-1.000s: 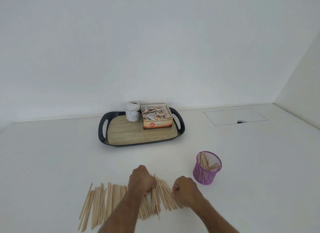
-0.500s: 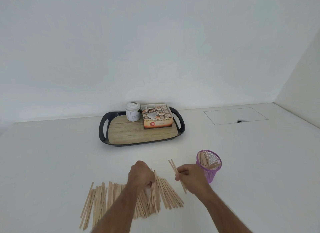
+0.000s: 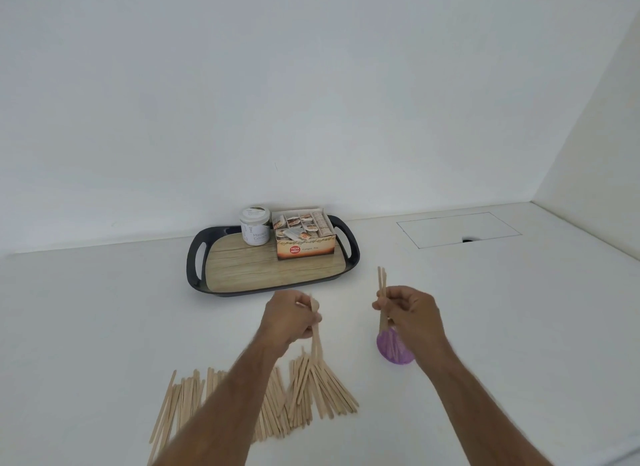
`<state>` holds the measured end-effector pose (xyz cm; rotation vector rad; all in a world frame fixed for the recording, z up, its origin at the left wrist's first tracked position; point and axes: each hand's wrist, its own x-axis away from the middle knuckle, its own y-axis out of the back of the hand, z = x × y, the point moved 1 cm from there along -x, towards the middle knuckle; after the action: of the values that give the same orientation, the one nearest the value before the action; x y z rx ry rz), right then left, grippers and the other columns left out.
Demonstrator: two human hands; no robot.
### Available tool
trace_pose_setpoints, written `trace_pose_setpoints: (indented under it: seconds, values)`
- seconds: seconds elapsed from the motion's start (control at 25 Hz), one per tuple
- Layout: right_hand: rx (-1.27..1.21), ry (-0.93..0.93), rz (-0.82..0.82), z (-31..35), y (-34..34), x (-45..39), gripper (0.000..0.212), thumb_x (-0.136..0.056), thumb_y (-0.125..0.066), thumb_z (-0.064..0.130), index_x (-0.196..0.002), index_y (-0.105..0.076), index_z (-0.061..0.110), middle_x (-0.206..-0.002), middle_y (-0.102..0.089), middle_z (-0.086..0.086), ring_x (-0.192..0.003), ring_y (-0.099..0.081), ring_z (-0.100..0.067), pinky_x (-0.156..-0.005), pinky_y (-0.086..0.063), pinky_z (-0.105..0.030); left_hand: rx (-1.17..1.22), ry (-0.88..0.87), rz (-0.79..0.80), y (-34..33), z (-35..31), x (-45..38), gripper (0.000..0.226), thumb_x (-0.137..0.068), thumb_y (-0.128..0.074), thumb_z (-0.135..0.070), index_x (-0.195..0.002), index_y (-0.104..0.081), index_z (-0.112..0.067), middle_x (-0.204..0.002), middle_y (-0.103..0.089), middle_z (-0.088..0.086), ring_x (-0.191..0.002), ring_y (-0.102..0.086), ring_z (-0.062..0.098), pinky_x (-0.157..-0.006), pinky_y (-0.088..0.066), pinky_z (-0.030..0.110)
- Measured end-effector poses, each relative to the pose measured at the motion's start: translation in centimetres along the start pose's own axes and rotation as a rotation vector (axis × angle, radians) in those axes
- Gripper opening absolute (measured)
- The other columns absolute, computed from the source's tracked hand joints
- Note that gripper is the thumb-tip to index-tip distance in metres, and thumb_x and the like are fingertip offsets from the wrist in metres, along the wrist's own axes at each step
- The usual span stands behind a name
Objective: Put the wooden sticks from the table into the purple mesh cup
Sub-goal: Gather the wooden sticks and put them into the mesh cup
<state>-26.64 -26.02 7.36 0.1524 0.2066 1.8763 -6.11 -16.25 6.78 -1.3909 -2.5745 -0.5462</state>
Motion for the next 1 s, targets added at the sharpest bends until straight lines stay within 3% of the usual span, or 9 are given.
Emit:
trace_pose_setpoints:
  seconds: [0.2, 0.44, 0.6, 0.72, 0.8, 1.0]
  values:
    - [0.046, 0.066, -0.174, 1.1, 3.2, -1.3, 0.016, -0.085, -0.071, 0.009, -0.083, -0.073, 0.025, -0.077, -0.077, 0.006, -0.076, -0.074, -0.013, -0.08, -0.058, -0.038, 0.197, -0.249, 0.02, -4.6, -3.9, 0.5, 0.02, -0.087, -0.074, 0.002, -0.088, -0.074, -0.018, -0.082, -0.073, 0.0, -0.077, -0.071, 0.012, -0.075, -0.063, 0.029]
    - [0.286, 0.095, -0.222, 0.5, 5.0, -1.7, 0.013, -0.083, -0.071, 0.011, -0.079, -0.073, 0.023, -0.066, -0.074, 0.008, -0.069, -0.072, -0.016, -0.08, -0.058, -0.044, 0.235, -0.438, 0.009, -9.3, -7.3, 0.5, 0.019, -0.088, -0.072, 0.004, -0.091, -0.074, -0.014, -0.085, -0.076, 0.002, -0.08, -0.072, 0.011, -0.078, -0.064, 0.032]
    - [0.437, 0.109, -0.187, 0.0, 4.9, -1.8, 0.024, -0.083, -0.066, 0.007, -0.072, -0.067, 0.029, -0.065, -0.072, 0.008, -0.068, -0.07, -0.015, -0.071, -0.056, -0.034, 0.152, -0.465, 0.005, -11.3, -7.0, -0.1, 0.015, -0.086, -0.074, 0.004, -0.092, -0.076, -0.01, -0.085, -0.077, 0.004, -0.078, -0.073, 0.012, -0.081, -0.063, 0.035]
    - [0.522, 0.092, -0.123, -0.7, 4.7, -1.9, 0.018, -0.083, -0.065, 0.008, -0.076, -0.069, 0.025, -0.071, -0.072, 0.009, -0.072, -0.069, -0.016, -0.067, -0.053, -0.028, 0.05, -0.42, 0.029, -12.3, -5.3, -0.7, 0.015, -0.084, -0.075, 0.003, -0.094, -0.077, -0.008, -0.085, -0.078, 0.005, -0.076, -0.073, 0.012, -0.084, -0.064, 0.039]
    - [0.532, 0.076, -0.108, -1.3, 4.7, -2.1, 0.011, -0.085, -0.067, 0.012, -0.086, -0.074, 0.019, -0.081, -0.075, 0.005, -0.08, -0.07, -0.016, -0.074, -0.054, -0.029, -0.023, -0.382, 0.051, -12.6, -4.2, -1.1, 0.02, -0.084, -0.077, -0.002, -0.103, -0.078, -0.007, -0.092, -0.079, 0.007, -0.079, -0.073, 0.012, -0.089, -0.062, 0.037]
    - [0.632, 0.11, -0.133, -1.8, 4.4, -2.2, 0.022, -0.09, -0.065, 0.013, -0.11, -0.073, 0.012, -0.105, -0.075, -0.001, -0.099, -0.068, -0.019, -0.084, -0.047, -0.024, -0.058, -0.358, 0.115, -11.7, -3.4, -1.4, 0.042, -0.087, -0.078, -0.009, -0.128, -0.069, -0.005, -0.117, -0.076, 0.01, -0.104, -0.072, 0.015, -0.099, -0.058, 0.034]
